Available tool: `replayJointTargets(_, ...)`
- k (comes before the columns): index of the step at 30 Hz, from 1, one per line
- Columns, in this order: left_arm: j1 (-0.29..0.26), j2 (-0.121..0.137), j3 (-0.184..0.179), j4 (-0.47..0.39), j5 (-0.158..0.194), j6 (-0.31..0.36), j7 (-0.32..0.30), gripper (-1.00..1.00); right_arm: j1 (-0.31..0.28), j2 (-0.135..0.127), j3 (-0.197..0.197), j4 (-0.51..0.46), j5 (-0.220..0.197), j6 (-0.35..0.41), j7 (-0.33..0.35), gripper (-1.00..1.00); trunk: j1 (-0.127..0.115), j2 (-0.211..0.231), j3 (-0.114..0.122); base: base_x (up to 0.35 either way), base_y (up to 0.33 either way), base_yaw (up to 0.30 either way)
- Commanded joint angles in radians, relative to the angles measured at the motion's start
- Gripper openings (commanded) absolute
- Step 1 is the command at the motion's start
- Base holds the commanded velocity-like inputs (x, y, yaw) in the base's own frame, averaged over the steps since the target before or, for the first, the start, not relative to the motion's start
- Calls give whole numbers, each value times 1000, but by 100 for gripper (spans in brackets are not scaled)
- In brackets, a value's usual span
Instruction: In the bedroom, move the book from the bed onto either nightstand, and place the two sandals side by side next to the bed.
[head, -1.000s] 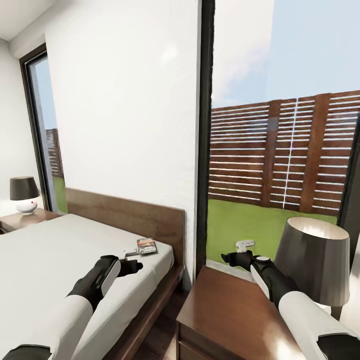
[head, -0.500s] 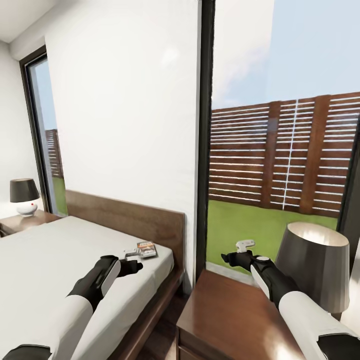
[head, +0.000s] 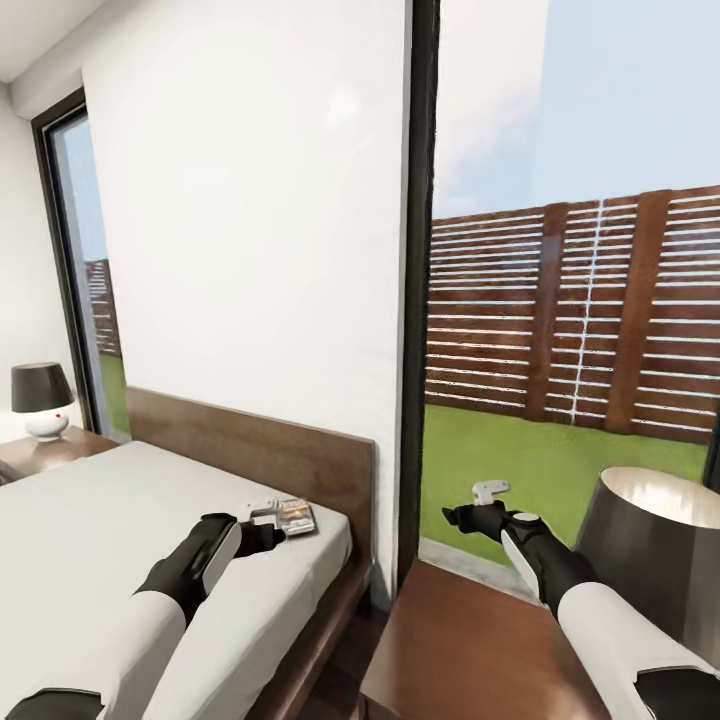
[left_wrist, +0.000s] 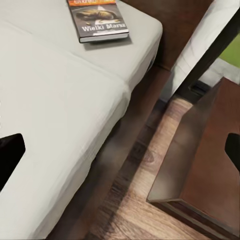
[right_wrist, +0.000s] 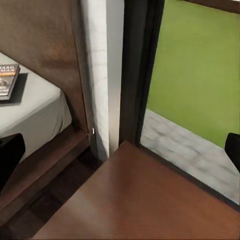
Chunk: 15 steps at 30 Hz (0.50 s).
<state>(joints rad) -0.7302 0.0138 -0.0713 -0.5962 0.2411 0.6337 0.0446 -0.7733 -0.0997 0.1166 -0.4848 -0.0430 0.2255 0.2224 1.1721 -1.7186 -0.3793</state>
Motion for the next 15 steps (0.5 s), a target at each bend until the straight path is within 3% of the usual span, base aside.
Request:
replayJointTargets(1, 0, 0, 0, 0, 0, 0, 0, 100, 0, 0, 0, 0, 0, 0, 0, 100, -4, 7, 3, 295, 94, 0)
replayJointTargets(15, 0, 0, 1, 1, -2, 0, 0, 100, 0, 1, 0, 0, 0, 0, 0, 100, -58, 105, 47, 301, 92, 0)
